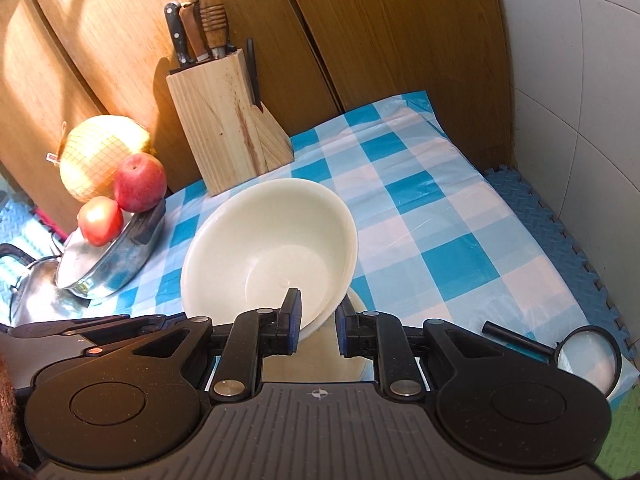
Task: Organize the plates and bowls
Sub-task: 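Lift the cream bowl with both grippers and carry it to the nested bowls, then lower the cream bowl into the nested bowls and open both grippers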
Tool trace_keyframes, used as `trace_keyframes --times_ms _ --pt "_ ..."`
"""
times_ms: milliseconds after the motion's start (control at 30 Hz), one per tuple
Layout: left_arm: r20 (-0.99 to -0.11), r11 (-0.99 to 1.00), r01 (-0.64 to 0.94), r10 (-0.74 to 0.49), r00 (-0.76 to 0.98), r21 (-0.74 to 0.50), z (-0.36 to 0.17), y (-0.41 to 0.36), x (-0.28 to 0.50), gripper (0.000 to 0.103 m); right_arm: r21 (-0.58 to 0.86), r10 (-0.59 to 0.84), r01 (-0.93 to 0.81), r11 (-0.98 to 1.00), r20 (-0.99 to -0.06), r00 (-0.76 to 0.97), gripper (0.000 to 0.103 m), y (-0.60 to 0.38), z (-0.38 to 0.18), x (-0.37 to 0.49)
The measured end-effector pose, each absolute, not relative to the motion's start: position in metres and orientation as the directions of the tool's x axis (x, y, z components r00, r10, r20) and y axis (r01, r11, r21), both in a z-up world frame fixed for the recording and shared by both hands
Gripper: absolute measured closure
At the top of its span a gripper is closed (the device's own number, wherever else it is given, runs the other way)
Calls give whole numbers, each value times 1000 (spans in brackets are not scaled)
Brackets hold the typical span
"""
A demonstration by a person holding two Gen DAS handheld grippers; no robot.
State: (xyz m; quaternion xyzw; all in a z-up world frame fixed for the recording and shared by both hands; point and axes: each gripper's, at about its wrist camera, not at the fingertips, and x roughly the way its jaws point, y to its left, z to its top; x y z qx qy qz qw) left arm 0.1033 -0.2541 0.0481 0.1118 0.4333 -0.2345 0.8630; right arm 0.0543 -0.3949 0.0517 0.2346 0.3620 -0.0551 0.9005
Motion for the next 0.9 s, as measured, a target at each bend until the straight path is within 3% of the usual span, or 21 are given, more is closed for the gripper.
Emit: trace_keyframes --times_ms 767,900 --pt "-820 863 504 -291 493 -3 32 -246 90 103 321 49 271 908 -721 691 79 -379 40 41" --pt "-815 861 508 -291 501 5 36 -244 87 103 317 58 259 912 -727 685 74 -379 40 41"
